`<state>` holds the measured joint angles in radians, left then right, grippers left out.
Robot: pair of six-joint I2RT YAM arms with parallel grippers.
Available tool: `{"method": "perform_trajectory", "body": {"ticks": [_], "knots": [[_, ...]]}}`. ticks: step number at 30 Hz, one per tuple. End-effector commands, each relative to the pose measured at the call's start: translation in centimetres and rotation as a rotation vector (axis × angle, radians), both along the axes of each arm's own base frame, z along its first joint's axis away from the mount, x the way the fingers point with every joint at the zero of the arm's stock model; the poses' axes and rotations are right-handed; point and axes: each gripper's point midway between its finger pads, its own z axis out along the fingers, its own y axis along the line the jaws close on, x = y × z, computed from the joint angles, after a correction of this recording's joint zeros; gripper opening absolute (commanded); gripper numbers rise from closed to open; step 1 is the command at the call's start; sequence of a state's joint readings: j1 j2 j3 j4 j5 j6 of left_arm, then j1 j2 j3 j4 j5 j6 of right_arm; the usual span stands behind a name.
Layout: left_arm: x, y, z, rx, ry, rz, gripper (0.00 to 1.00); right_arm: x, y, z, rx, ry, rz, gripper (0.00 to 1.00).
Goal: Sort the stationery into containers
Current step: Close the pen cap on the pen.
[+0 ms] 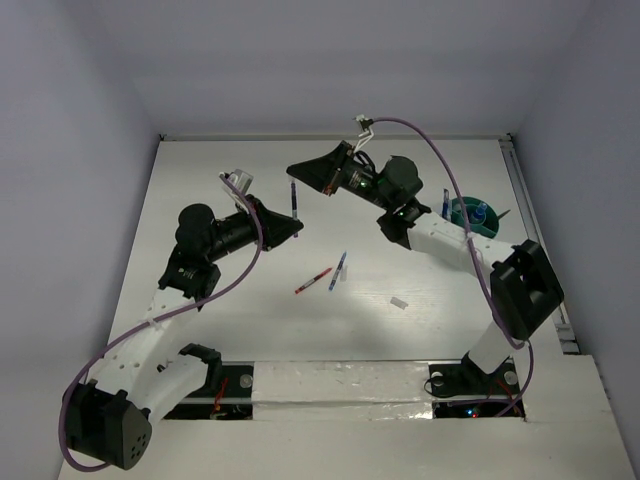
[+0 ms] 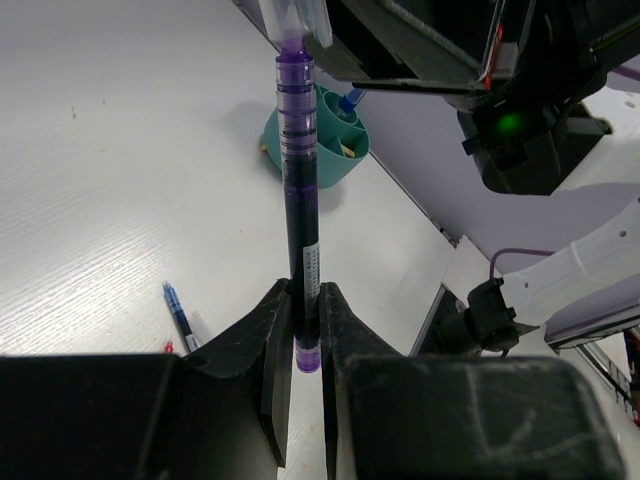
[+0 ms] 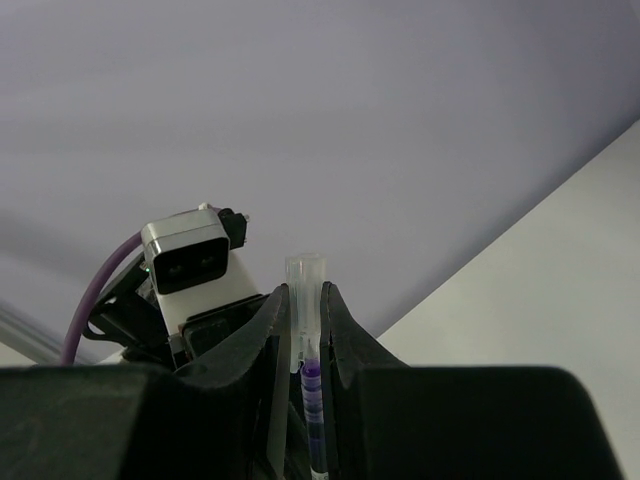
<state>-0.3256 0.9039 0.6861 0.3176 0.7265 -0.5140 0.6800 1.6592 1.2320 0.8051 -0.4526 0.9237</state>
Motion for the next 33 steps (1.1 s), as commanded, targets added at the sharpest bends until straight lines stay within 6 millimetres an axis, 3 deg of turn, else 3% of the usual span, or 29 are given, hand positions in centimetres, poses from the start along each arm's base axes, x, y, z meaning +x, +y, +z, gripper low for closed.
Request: {"method": "perform_trajectory", "body": {"ticks": [1, 7, 15, 21, 33], "knots": [[-0.1, 0.1, 2.7, -0.052, -0.090, 0.013, 0.00, -1.4, 0.1, 1.7, 0.059, -0.075, 0.016, 0.00], [0.3, 0.5, 5.5, -0.120, -0.137, 0.062, 0.00, -2.6, 0.0, 1.4, 0.084, -0.086, 0.023, 0.00], [0.2, 0.6, 7.5, -0.148, -0.174, 0.068, 0.00, -3.4, 0.0, 0.5, 0.071, -0.082, 0.039, 0.00], [0.3, 0.7, 9.6, -0.131, -0.224, 0.070, 0.00, -4.4, 0.6, -2.2, 0.013, -0.011, 0.096, 0.00], [0.5, 0.8, 11.4, -0.089, -0.268, 0.076, 0.00, -7.3, 1.3, -7.5, -0.206, 0.155, 0.280, 0.00]]}}
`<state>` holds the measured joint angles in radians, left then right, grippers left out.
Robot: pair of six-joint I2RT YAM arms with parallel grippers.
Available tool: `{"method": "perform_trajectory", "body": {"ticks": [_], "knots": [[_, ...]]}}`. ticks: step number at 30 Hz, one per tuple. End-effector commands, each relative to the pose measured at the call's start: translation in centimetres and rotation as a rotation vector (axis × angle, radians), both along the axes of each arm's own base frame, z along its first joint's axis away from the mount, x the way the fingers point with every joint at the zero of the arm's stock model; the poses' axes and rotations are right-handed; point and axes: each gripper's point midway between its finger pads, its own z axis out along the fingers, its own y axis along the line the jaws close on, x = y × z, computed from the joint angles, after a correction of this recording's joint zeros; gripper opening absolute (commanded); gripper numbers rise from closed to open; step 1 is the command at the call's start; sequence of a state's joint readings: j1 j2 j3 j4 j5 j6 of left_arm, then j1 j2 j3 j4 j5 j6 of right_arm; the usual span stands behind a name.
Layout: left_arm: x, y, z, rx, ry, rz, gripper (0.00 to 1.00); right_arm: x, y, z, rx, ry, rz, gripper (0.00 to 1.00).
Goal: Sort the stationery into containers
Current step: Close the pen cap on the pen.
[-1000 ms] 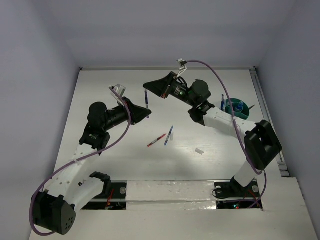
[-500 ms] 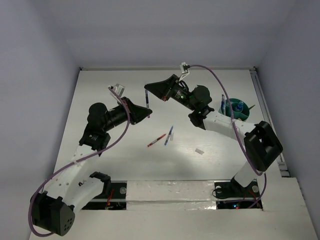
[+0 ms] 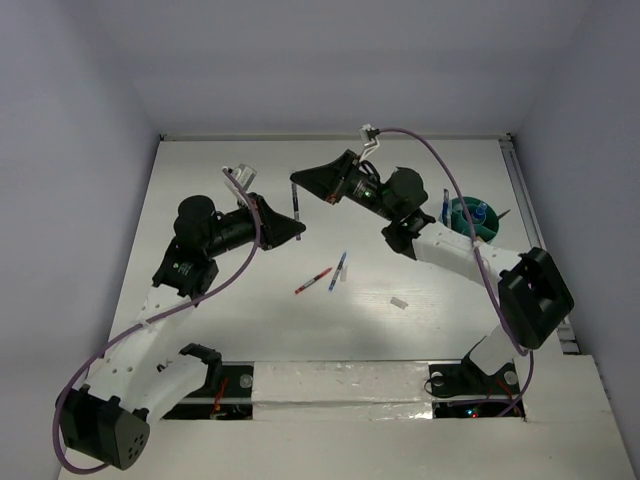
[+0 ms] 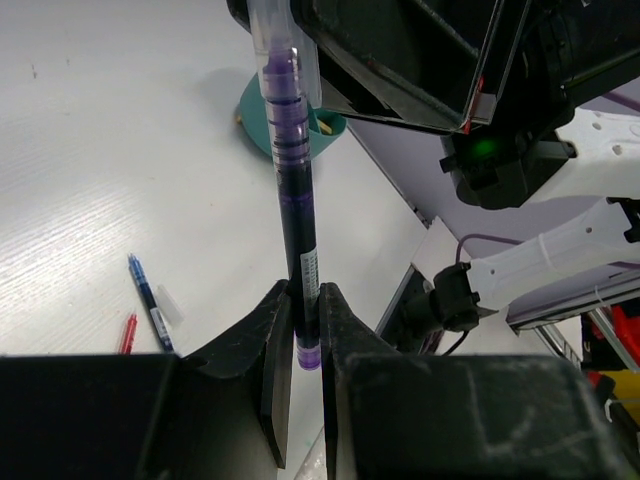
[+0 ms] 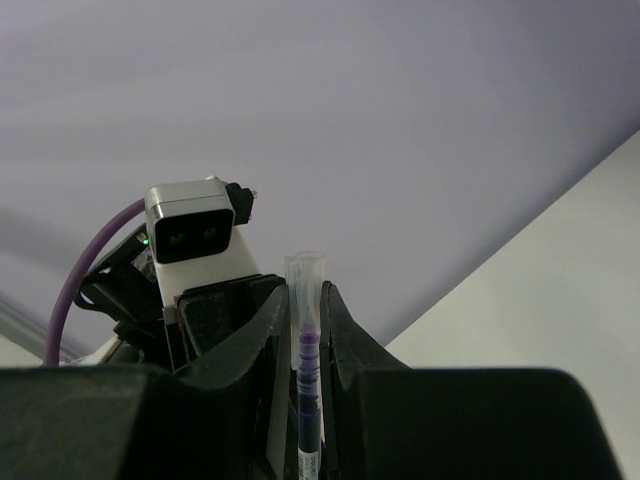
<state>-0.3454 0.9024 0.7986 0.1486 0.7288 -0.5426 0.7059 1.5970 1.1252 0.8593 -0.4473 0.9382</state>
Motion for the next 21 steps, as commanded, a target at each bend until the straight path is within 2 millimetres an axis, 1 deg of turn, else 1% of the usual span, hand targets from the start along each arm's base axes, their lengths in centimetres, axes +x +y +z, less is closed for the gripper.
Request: {"method": "perform_trajectory", "body": {"ticks": [1, 5, 8, 9, 11, 12, 13, 14, 15, 20, 21], "knots": [[1.5, 1.2, 9.7, -0.095, -0.344, 0.100, 0.00, -4.9, 1.6, -7.1, -0.229, 0.146, 0.250, 0.00], [1.6, 1.1, 10.5, -0.114, -0.343, 0.100, 0.00, -5.1, 1.0, -8.5, -0.261, 0.135, 0.225, 0.00], [1.6, 1.1, 11.9, -0.127, -0.362, 0.101, 0.00, -5.9, 0.8, -9.6, -0.290, 0.128, 0.230, 0.00], [1.6, 1.1, 12.6, -0.130, -0.374, 0.101, 0.00, -6.3, 0.4, -10.3, -0.303, 0.137, 0.235, 0.00], [1.6, 1.1, 13.1, -0.131, -0.383, 0.103, 0.00, -6.8, 0.1, -11.2, -0.324, 0.147, 0.240, 0.00], [1.8, 1.1, 13.5, -0.132, -0.389, 0.105, 0.00, -7.6, -0.1, -12.0, -0.339, 0.159, 0.252, 0.00], [1.9, 1.1, 13.6, -0.132, -0.389, 0.105, 0.00, -8.1, 0.0, -12.4, -0.348, 0.169, 0.264, 0.00], [2.1, 1.0, 13.6, -0.134, -0.386, 0.104, 0.00, -8.3, -0.1, -12.7, -0.354, 0.166, 0.265, 0.00], [2.4, 0.8, 13.5, -0.133, -0.380, 0.098, 0.00, -8.8, -0.2, -13.4, -0.365, 0.177, 0.272, 0.00], [2.7, 0.3, 14.0, -0.165, -0.373, 0.077, 0.00, -10.6, 0.1, -14.5, -0.374, 0.204, 0.318, 0.00], [2.8, 0.2, 13.6, -0.166, -0.363, 0.067, 0.00, -10.9, 0.1, -14.5, -0.368, 0.211, 0.335, 0.00]]}}
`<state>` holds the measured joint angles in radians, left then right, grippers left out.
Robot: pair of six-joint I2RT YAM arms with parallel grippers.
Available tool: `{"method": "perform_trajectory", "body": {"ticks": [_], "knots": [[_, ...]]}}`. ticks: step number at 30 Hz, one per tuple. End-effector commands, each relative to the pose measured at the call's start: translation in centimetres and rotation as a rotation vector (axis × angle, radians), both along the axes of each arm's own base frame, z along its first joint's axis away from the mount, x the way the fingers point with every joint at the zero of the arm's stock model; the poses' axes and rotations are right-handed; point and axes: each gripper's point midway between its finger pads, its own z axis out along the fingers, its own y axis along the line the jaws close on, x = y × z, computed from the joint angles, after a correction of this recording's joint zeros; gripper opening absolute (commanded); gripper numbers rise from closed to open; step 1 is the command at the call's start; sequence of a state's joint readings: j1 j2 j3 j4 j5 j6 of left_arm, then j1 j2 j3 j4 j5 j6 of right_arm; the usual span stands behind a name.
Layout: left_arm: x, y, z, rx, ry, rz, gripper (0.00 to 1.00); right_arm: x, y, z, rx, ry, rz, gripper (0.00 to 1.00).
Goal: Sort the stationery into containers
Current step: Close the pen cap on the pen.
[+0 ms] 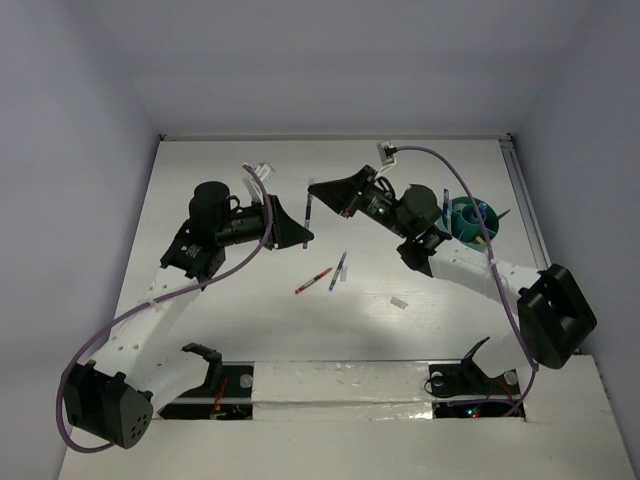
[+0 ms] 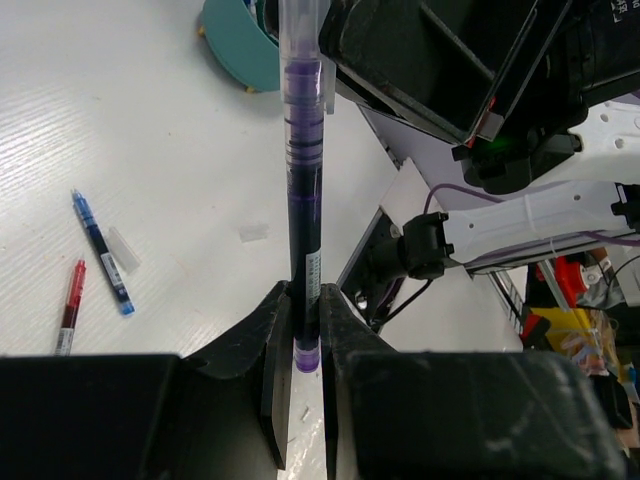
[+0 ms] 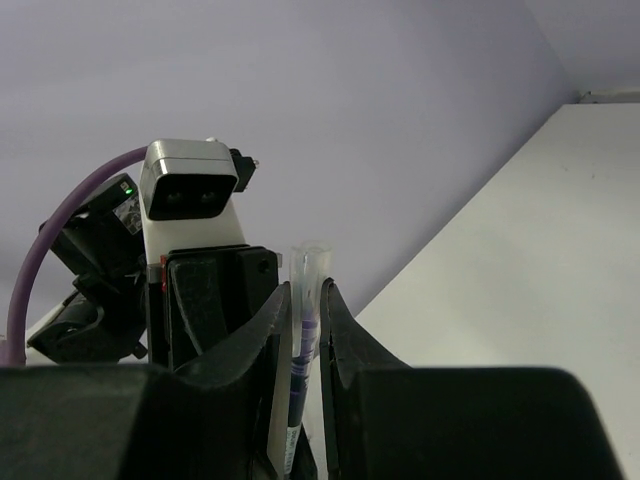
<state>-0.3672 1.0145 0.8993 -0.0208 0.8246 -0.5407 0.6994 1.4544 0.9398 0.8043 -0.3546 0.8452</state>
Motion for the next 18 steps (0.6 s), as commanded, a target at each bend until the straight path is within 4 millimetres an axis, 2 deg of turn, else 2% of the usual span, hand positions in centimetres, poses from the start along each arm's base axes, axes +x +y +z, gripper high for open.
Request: {"method": "perform_trajectory", "body": {"ticks": [1, 5, 10, 18], "knots": [[3.7, 1.6, 15.1, -0.234, -0.525, 0.186, 0.00, -10.3, 3.2, -11.0, -0.258, 0.223, 0.456, 0.00], [3.6, 1.5, 14.6, -0.235, -0.513, 0.187, 0.00, -11.0, 3.9, -11.5, -0.239, 0.266, 0.509, 0.00], [4.0, 1.9, 14.9, -0.202, -0.542, 0.221, 0.00, -11.6, 4.2, -11.7, -0.252, 0.266, 0.510, 0.00], [4.4, 1.7, 13.6, -0.203, -0.511, 0.218, 0.00, -11.9, 3.2, -10.5, -0.240, 0.231, 0.474, 0.00]]}}
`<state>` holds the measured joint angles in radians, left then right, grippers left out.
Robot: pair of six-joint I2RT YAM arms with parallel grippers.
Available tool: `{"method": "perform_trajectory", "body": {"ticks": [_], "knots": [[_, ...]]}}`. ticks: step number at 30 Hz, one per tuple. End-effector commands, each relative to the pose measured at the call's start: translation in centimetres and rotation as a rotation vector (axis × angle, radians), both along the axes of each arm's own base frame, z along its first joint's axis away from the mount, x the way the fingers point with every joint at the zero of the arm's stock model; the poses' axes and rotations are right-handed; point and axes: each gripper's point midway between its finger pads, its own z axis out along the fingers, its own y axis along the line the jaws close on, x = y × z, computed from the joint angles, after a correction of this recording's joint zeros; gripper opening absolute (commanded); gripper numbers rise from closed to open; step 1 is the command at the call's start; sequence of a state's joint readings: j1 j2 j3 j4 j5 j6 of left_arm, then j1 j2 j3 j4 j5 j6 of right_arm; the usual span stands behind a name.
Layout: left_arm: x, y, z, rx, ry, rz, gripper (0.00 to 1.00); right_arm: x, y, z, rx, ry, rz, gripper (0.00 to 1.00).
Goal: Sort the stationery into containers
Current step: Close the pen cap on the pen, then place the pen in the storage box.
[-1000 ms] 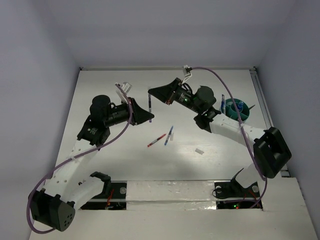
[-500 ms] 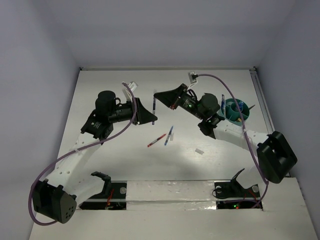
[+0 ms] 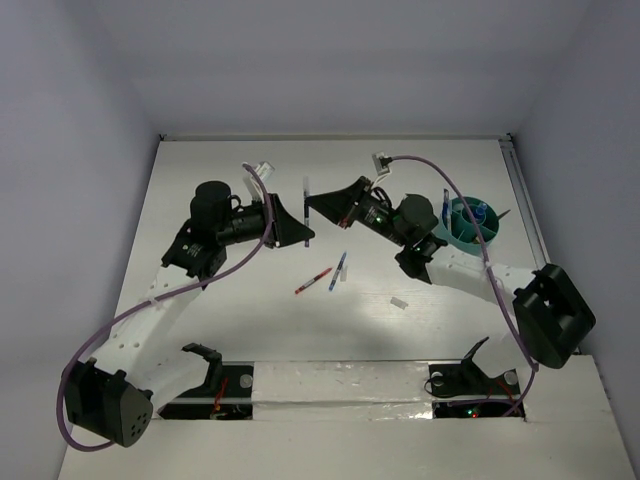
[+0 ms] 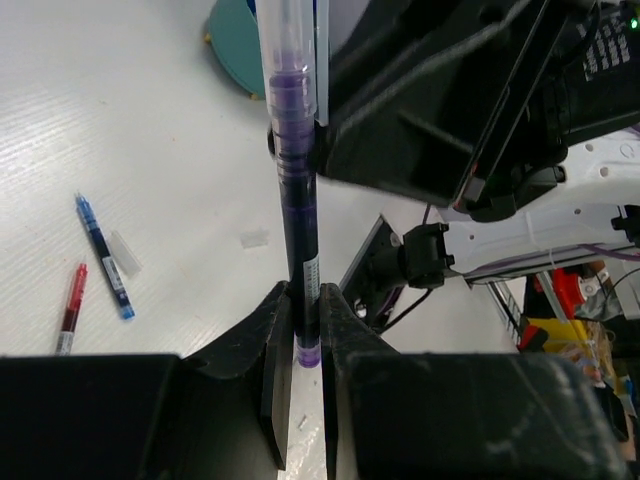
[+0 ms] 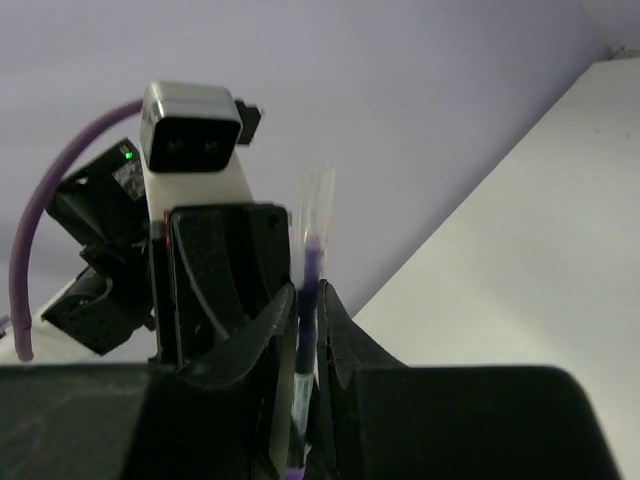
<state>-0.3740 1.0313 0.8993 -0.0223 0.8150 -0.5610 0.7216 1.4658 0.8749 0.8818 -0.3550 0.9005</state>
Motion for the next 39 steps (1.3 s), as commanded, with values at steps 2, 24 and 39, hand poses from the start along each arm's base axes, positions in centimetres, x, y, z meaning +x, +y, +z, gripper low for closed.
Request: {"method": "perform_trajectory", "body": {"ticks": [2, 24, 39], "knots": [[4.3, 2.1, 13.9, -0.191, -0.544, 0.229, 0.00, -10.4, 2.3, -8.5, -0.260, 0.166, 0.424, 0.20], [1.8, 2.1, 7.2, -0.066, -0.473, 0.163, 0.00, -4.6, -4.1, 1.7, -0.439, -0.202, 0.062, 0.65], [0.5, 0.5, 6.0, -0.075, -0.472, 0.094, 0.00, -0.8, -0.4, 7.4, -0.452, -0.311, 0.084, 0.64]]}}
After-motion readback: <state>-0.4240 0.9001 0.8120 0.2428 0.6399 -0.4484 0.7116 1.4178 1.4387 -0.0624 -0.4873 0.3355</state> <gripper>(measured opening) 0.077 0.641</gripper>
